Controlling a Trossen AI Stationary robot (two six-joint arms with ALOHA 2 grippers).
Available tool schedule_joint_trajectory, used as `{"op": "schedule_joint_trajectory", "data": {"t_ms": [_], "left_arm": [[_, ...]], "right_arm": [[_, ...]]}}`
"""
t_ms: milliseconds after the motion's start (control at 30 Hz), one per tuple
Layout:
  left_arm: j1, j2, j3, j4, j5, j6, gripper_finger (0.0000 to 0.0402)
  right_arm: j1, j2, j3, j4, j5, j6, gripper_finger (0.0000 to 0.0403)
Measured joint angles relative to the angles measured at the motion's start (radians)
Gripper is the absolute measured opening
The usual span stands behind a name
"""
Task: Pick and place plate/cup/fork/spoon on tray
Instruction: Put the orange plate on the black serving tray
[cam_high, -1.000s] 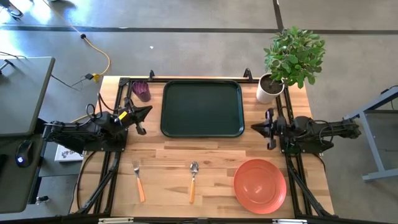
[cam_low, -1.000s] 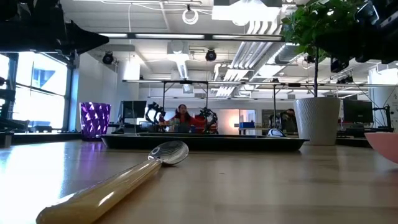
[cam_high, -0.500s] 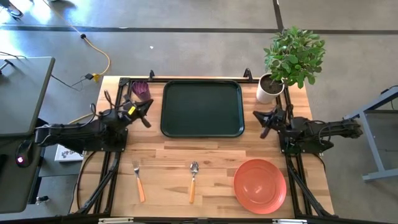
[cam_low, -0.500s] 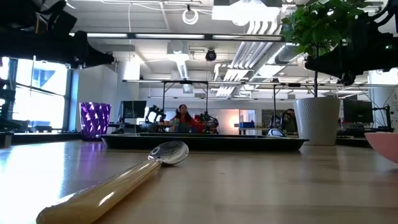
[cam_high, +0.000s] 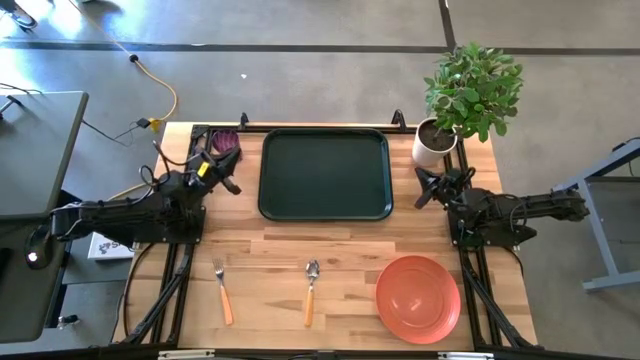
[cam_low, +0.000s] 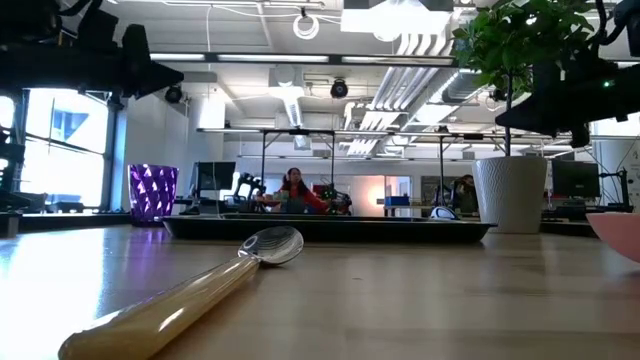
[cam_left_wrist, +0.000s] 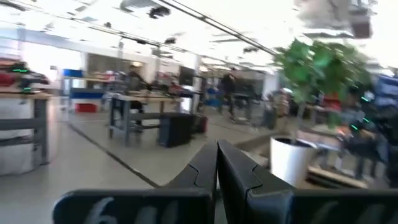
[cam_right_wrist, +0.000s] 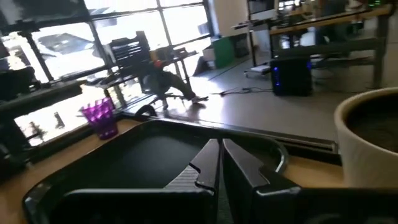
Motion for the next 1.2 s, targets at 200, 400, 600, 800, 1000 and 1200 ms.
{"op": "schedule_joint_trajectory", "data": {"t_ms": [200,400,600,800,1000,1200], "left_arm": [[0.007,0.021,0.0,-0.07,0.138,0.133,0.0003],[0.005,0.026,0.0,0.016,0.155,0.033,0.0003],[0.004,0.027,0.017,0.032,0.325,-0.025,0.0004],[-0.037,0.089,0.043,0.029,0.444,-0.141,0.0045],[-0.147,0.185,0.056,0.177,0.42,-0.192,0.0095],[-0.313,0.312,0.058,0.358,0.326,-0.171,0.0101]], "right_arm": [[-0.007,0.001,0.0,-0.041,-0.158,-0.097,0.0012],[-0.004,0.0,0.0,0.029,-0.323,0.007,0.0012],[-0.004,0.0,0.017,0.107,-0.561,-0.021,0.0012],[-0.004,0.0,0.049,0.155,-0.612,-0.048,0.0012],[-0.004,0.013,0.241,-0.018,-0.671,-0.1,0.0012],[-0.004,0.087,0.432,-0.321,-0.661,0.002,0.0012]]}}
